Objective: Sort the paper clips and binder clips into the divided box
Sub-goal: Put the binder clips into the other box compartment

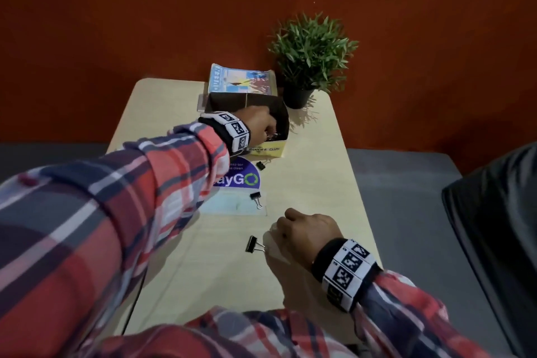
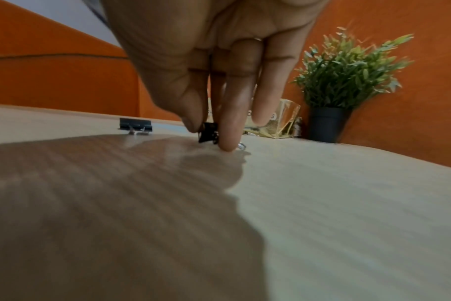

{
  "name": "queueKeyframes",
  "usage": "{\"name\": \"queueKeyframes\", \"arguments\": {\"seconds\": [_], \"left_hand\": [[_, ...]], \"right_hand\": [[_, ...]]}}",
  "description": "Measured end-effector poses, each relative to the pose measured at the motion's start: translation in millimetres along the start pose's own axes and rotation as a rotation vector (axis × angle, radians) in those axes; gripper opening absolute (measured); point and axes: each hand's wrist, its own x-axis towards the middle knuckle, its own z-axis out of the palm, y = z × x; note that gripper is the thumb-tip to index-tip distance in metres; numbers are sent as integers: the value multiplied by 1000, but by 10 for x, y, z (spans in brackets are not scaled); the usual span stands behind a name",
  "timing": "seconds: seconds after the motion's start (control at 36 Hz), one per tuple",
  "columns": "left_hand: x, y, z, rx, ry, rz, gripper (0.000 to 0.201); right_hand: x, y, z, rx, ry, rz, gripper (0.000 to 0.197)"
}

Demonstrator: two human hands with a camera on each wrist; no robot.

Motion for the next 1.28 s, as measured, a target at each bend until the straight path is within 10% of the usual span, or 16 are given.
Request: {"name": "queueKeyframes", "arguments": {"seconds": [0.17, 0.47, 0.81, 1.0, 1.19, 1.28], "left_hand": [[-458, 23, 28, -98, 219, 127, 23], [-1147, 132, 597, 66, -227, 185, 24], [-1755, 390, 803, 1, -314, 99, 38], [-1797, 432, 756, -101, -214, 89, 33], [-1747, 579, 722, -127, -327, 27, 73], [-1737, 632, 758, -82, -315, 23, 58]], "right_hand": [[-15, 189, -95, 143, 103, 144, 20], [641, 525, -1240, 121, 446, 221, 14], [1693, 355, -1236, -154, 94, 136, 27], [1356, 157, -1099, -94, 351, 29, 18], [1218, -51, -625, -409, -48, -206, 32], [1273, -82, -552, -450, -107, -218, 36]]}}
